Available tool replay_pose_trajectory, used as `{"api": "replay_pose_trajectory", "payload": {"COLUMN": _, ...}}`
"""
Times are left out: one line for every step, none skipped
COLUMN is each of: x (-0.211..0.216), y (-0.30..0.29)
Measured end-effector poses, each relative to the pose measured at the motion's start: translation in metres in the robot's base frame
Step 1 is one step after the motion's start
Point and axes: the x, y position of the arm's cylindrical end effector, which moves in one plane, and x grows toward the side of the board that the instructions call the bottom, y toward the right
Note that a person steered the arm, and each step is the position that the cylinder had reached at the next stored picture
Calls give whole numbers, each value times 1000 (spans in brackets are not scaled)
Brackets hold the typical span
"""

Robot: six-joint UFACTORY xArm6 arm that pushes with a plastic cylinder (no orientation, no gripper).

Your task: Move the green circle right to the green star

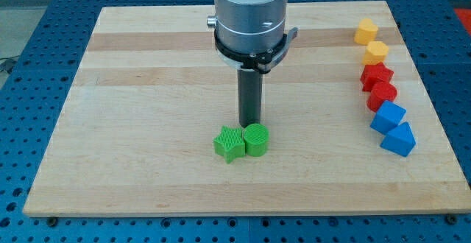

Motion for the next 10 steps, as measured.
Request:
{"api": "replay_pose_trajectory", "payload": {"x": 6, "y": 0}}
{"api": "replay_pose_trajectory", "payload": {"x": 11, "y": 3}}
{"api": "replay_pose_trajectory", "payload": {"x": 20, "y": 9}}
{"api": "replay_pose_trajectory", "payload": {"x": -16, "y": 13}}
{"api": "replay_pose_trajectory", "payload": {"x": -23, "y": 26}}
{"api": "replay_pose_trajectory", "payload": {"x": -10, "y": 66}}
{"api": "replay_pose_trajectory", "payload": {"x": 13, "y": 98}}
{"api": "replay_pose_trajectory", "payload": {"x": 31, "y": 101}}
{"api": "replay_pose_trajectory", "payload": {"x": 82, "y": 63}}
{"api": "replay_pose_trajectory", "payload": {"x": 94, "y": 56}}
